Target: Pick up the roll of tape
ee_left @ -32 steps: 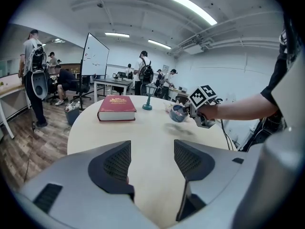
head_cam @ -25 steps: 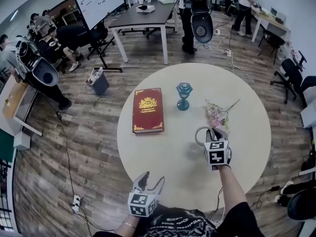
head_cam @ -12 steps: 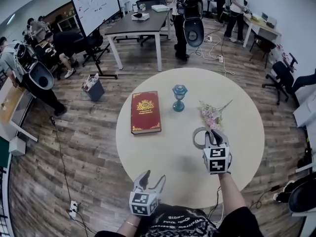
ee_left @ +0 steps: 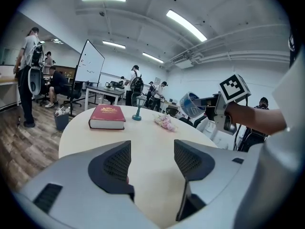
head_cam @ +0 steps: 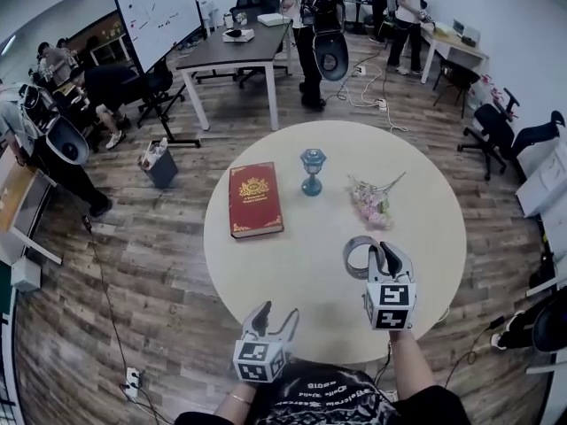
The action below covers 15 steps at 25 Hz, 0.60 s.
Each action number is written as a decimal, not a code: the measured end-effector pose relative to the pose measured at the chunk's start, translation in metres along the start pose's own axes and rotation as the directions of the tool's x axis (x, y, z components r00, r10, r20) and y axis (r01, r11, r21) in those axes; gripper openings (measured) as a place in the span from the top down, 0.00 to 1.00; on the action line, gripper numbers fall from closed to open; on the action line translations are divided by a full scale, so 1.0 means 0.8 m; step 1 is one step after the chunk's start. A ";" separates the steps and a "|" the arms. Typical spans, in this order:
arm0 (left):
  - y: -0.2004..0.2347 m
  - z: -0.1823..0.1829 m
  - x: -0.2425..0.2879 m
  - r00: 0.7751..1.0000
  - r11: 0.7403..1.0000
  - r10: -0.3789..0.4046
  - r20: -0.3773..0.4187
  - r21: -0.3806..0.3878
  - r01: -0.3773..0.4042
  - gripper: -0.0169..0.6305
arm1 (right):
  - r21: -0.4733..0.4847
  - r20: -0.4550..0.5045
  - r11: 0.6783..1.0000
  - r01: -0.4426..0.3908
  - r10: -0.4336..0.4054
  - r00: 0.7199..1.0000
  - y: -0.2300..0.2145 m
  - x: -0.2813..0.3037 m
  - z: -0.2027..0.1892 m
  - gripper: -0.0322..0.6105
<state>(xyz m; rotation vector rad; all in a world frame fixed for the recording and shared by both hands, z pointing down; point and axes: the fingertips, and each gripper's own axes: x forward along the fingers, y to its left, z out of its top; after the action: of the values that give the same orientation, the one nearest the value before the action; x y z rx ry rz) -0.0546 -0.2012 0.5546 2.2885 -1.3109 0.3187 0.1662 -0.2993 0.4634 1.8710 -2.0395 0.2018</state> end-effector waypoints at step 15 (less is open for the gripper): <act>-0.020 -0.009 -0.003 0.998 0.998 -0.055 0.017 0.006 0.055 0.50 | 0.128 0.006 0.991 0.025 -0.025 1.000 0.025 -0.099 -0.072 0.84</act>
<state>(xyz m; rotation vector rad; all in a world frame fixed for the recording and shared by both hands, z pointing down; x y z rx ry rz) -0.0421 -0.1891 0.5552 2.3322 -1.2548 0.2852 0.1603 -0.2033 0.4914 1.9747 -2.0509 0.3269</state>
